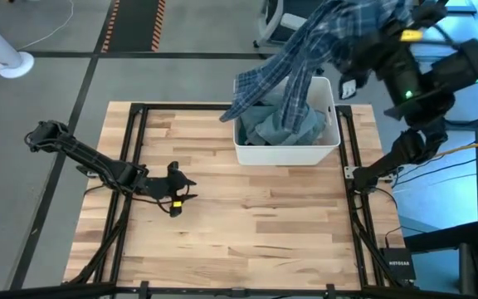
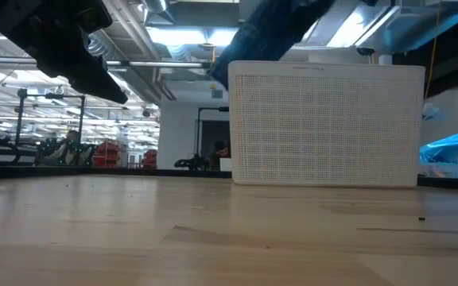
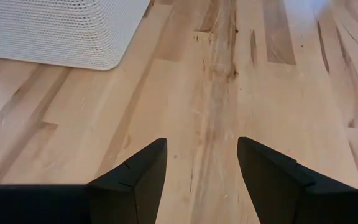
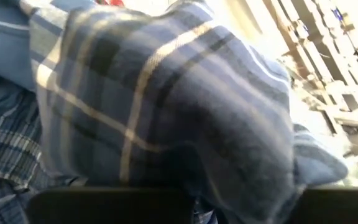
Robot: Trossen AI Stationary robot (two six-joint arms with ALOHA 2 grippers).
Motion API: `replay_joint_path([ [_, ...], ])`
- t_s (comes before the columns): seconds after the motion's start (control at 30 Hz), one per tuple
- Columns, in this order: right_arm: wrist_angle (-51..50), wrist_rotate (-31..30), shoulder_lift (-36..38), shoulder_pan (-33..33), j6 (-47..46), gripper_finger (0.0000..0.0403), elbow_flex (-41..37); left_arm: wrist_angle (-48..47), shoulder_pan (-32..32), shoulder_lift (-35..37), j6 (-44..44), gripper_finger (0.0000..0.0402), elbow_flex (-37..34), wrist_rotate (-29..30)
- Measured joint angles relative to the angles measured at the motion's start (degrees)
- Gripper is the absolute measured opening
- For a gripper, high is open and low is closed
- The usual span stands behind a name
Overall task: Sort clothes
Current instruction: Put the blue polo shirt into the white laundry bin
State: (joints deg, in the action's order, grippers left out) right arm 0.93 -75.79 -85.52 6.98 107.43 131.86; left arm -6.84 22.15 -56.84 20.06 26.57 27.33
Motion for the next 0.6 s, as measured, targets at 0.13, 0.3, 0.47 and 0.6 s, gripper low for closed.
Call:
replay_joint_path([
  [0.13,-1.08,1.19,-0.22,-2.66,1.65,0.0030,2.58,-0.04,0.00,0.00,-0.76,0.0191,-0.02,0.04],
  [0.3,-1.76,2.27,0.71,-4.92,1.97,0.0030,2.70,0.01,-0.04,0.00,-1.01,0.0191,-0.02,0.30],
  [0.47,-17.10,3.19,0.82,-5.29,-9.92,0.0030,2.74,-0.02,-0.04,0.00,-2.83,0.0191,-0.02,2.83],
  [0.6,-36.59,11.73,0.08,-7.22,-34.29,0.0030,2.56,0.22,-0.04,0.00,-3.74,0.0191,-0.04,5.09],
])
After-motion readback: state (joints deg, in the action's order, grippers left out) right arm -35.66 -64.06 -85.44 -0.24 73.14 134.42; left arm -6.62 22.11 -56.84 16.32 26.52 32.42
